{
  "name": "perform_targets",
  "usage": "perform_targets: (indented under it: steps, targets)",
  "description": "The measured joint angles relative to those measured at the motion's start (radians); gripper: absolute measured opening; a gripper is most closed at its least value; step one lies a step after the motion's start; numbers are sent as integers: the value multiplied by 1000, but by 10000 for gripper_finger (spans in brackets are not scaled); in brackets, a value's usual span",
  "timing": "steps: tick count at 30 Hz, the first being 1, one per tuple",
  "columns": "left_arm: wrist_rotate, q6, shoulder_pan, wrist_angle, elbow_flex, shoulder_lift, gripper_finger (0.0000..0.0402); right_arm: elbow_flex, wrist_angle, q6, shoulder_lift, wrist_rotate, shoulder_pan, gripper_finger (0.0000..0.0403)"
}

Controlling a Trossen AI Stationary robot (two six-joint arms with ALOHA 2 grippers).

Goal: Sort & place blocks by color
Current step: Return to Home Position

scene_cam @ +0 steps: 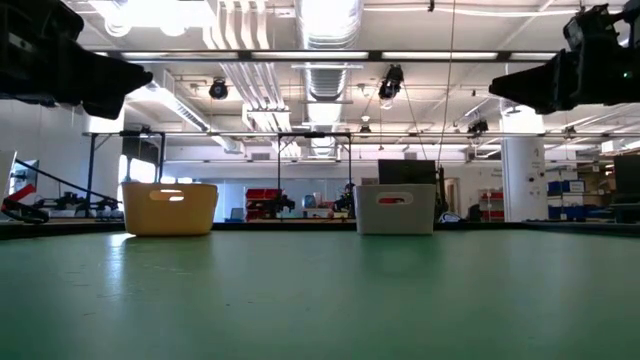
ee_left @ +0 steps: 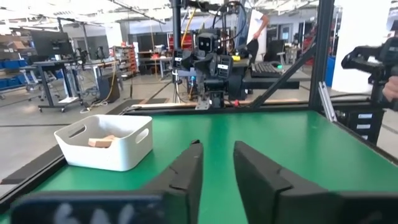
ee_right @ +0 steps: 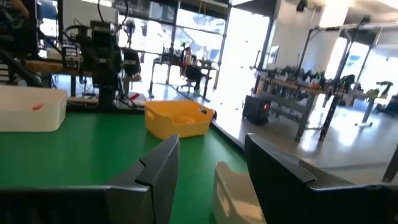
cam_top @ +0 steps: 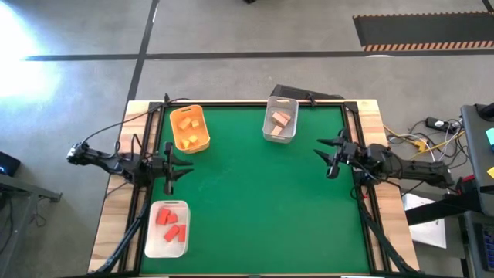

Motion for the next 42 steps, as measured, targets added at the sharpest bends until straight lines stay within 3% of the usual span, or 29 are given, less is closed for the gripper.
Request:
perform_targets:
  steps: [9, 20, 28, 42]
  targets:
    - [3, 23, 1, 77, -22, 1, 3, -1, 17, -70, -50, 7, 0, 171]
    - [1, 33, 1, 87, -23, -4, 6, -1, 57, -118, -50, -26, 1, 171]
    - [1, 31, 0, 88, -24, 11, 6, -1, 34, 15, -25, -18, 1, 171]
    - [1, 28, 0, 89, -25, 35, 6, -1, 28, 22, 9, -18, 1, 171]
